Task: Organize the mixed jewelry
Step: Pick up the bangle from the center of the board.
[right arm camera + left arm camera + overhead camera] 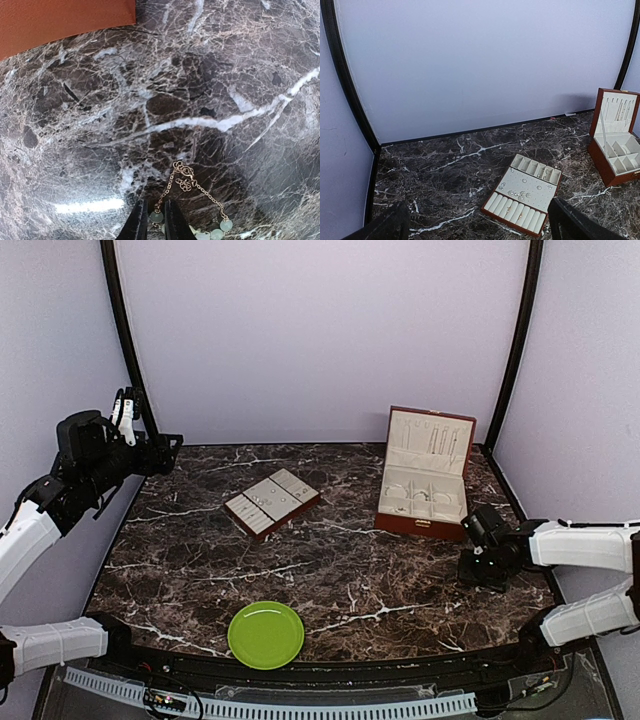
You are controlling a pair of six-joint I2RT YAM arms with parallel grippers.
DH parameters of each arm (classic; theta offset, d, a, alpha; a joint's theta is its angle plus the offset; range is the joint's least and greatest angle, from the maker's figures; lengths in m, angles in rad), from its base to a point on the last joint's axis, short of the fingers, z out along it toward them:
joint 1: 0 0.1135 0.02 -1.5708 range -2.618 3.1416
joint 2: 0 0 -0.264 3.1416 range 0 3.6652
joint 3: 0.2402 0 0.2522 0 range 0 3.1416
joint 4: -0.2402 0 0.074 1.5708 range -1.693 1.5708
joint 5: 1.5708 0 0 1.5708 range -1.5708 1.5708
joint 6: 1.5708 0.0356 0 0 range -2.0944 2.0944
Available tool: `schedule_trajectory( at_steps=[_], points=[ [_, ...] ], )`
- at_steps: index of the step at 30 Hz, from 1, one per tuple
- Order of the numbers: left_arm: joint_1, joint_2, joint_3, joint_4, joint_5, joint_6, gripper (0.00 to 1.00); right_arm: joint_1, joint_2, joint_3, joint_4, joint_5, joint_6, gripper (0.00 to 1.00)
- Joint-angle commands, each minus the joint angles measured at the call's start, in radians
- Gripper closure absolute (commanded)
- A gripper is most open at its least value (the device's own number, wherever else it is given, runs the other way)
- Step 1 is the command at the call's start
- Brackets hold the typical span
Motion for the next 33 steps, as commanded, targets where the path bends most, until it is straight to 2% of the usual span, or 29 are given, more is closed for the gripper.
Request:
schedule_trajectory(
  at_steps=[1,8,13,19,23,33],
  points=[
    [-0.003,-0.011,-0.003,0.021,0.009,-0.006,0.01,0.012,0.001,0.010,-0.038,0.027,0.022,0.86],
    [-0.003,-0.014,-0.004,0.021,0.010,-0.006,0.01,0.013,0.025,0.026,-0.037,0.044,0.011,0.93],
    [-0.003,-0.014,-0.004,0.021,0.007,-0.006,0.01,0.014,-0.036,0.032,-0.036,0.024,0.006,1.00],
    [-0.003,-0.010,-0.004,0.021,0.009,-0.006,0.01,0.014,-0.172,0.031,0.035,-0.080,-0.011,1.00],
    [-0.003,-0.007,-0.005,0.022,0.011,-0.006,0.01,0.014,-0.218,0.048,0.072,-0.097,-0.010,1.00],
    [-0.003,-0.001,-0.006,0.022,0.013,-0.008,0.01,0.014,-0.173,0.190,0.173,-0.114,-0.061,1.00]
  ],
)
